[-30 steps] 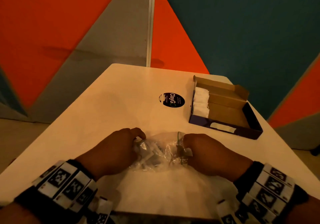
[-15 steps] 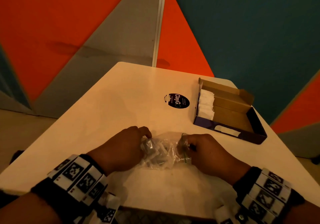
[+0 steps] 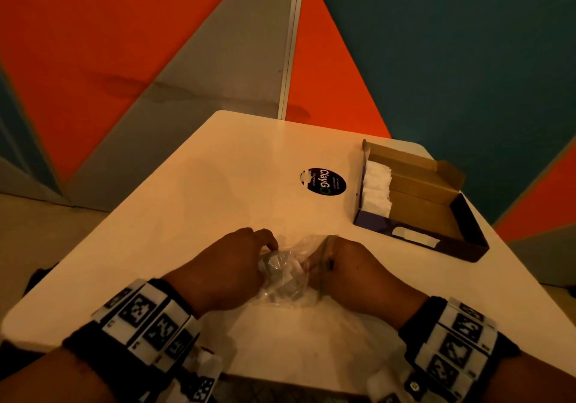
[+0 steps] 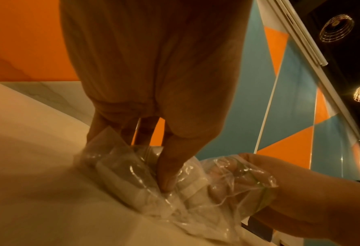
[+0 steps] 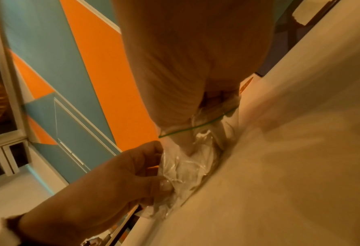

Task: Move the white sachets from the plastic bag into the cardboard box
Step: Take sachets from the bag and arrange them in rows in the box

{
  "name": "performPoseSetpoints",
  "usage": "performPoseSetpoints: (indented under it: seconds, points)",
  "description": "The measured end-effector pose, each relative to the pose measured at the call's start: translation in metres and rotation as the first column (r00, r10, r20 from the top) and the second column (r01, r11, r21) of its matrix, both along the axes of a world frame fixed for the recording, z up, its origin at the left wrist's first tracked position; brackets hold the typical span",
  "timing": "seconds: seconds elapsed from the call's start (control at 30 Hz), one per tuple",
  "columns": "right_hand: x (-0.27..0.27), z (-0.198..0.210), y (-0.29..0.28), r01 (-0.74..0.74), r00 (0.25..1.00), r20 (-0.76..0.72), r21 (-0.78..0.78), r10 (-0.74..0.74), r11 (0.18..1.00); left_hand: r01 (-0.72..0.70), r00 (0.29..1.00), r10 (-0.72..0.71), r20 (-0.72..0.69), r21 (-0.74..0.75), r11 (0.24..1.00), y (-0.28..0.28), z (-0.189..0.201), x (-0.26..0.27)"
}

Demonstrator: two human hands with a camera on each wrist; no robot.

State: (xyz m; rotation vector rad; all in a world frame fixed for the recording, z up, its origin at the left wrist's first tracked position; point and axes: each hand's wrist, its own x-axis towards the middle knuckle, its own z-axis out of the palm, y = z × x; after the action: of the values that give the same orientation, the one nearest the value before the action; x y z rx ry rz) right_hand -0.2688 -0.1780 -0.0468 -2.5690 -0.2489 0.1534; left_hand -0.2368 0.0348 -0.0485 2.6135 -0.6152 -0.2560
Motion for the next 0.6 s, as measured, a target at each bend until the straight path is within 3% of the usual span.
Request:
performPoseSetpoints:
  seconds: [0.23,0.6]
  points:
    - [-0.007,0.0,-0.017,0.104,0.992,0.038,0.319,-0.123,0.942,-0.009,1.0,0.008,-0.02,-0.024,1.0,0.001,-0.001,0.002]
    - [-0.023,0.009,-0.047,0.283,0.951,-0.042,0.513,-0.306,0.811,0.006,1.0,-0.006,-0.007,-0.012,1.0,0.001,0.001,0.001]
